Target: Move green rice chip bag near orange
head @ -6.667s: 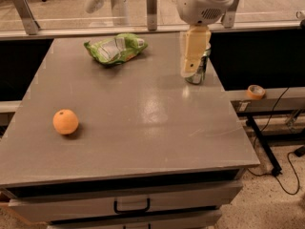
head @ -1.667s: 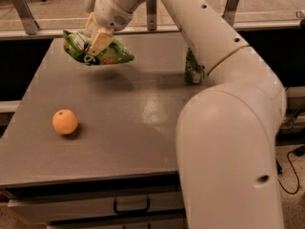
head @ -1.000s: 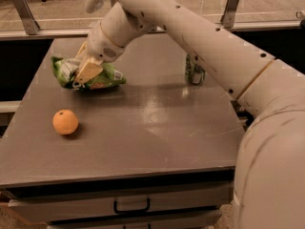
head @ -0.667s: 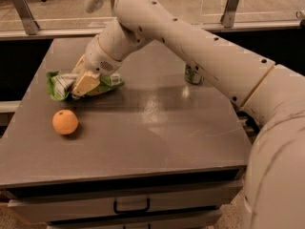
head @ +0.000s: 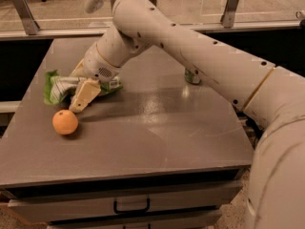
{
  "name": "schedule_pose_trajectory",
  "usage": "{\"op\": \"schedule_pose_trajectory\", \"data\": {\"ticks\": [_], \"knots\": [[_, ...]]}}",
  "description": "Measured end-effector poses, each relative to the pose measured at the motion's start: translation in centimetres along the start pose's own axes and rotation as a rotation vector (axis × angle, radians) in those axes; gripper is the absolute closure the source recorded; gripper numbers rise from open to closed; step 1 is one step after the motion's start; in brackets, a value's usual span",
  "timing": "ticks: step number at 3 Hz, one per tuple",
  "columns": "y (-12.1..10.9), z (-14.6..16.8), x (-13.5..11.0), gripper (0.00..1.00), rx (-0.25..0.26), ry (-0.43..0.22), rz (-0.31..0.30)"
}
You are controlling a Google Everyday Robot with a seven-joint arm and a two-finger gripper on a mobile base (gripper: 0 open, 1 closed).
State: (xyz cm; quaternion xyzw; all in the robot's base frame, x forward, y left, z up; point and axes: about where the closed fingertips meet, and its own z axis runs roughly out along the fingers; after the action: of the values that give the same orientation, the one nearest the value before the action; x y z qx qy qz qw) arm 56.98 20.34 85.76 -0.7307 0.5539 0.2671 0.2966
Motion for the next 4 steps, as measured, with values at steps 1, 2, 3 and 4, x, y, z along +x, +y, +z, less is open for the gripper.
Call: {"op": "schedule_pose_trajectory", "data": {"ticks": [1, 2, 3, 4], "knots": [[0.4, -0.6, 0.4, 0.0, 0.017, 0.039, 0.014], [0.8, -2.4, 1.2, 0.0, 0.05, 0.111, 0.024], [1.7, -5.1, 1.8, 0.0, 0.087, 0.187, 0.034], [4.3, -9.3, 2.4, 0.0, 0.134, 0.284, 0.075]]}}
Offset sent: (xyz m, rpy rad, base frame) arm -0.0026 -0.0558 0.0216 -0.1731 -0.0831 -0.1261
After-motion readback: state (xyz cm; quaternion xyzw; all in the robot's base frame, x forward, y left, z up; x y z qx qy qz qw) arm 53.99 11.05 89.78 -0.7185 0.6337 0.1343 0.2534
